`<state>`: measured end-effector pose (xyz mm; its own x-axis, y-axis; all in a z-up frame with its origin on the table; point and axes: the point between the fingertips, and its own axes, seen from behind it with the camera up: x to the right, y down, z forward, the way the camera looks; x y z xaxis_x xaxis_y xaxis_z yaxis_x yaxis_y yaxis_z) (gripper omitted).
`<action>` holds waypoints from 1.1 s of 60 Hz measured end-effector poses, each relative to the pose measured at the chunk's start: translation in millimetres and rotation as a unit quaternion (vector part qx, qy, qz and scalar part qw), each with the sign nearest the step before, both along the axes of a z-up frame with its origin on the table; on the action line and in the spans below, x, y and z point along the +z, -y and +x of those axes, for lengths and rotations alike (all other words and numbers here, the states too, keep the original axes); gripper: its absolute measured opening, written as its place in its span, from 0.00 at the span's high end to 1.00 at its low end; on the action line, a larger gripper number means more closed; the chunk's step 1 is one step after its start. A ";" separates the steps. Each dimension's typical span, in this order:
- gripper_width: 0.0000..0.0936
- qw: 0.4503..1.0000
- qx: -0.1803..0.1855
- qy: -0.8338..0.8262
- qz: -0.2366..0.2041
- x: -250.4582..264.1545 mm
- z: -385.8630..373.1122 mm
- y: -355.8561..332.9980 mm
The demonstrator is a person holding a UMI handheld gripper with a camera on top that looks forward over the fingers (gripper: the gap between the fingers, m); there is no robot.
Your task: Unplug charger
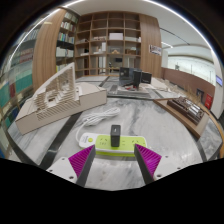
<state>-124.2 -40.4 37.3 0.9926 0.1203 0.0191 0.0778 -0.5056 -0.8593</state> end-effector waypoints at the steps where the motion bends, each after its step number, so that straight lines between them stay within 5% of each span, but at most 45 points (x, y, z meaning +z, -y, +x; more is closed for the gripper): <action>1: 0.14 1.000 -0.003 -0.001 0.000 -2.7 3.1 -4.9; 10: 0.22 1.000 -0.007 -0.014 0.022 -13.6 10.8 -53.9; 16: 0.48 0.999 0.020 -0.004 0.033 -12.6 2.4 -76.2; 19: 0.81 0.998 0.041 -0.005 0.038 -12.8 -12.4 -76.7; 24: 0.85 0.999 0.016 -0.028 0.043 -12.9 -8.9 -81.0; 45: 0.94 0.998 0.028 -0.043 0.048 -4.7 -8.2 -78.1; 55: 0.95 0.980 0.025 -0.062 0.185 128.8 15.0 -73.0; 62: 0.95 0.977 0.006 -0.064 0.201 172.0 57.5 -68.3; 66: 0.95 0.985 -0.003 -0.039 0.170 155.9 82.5 -65.3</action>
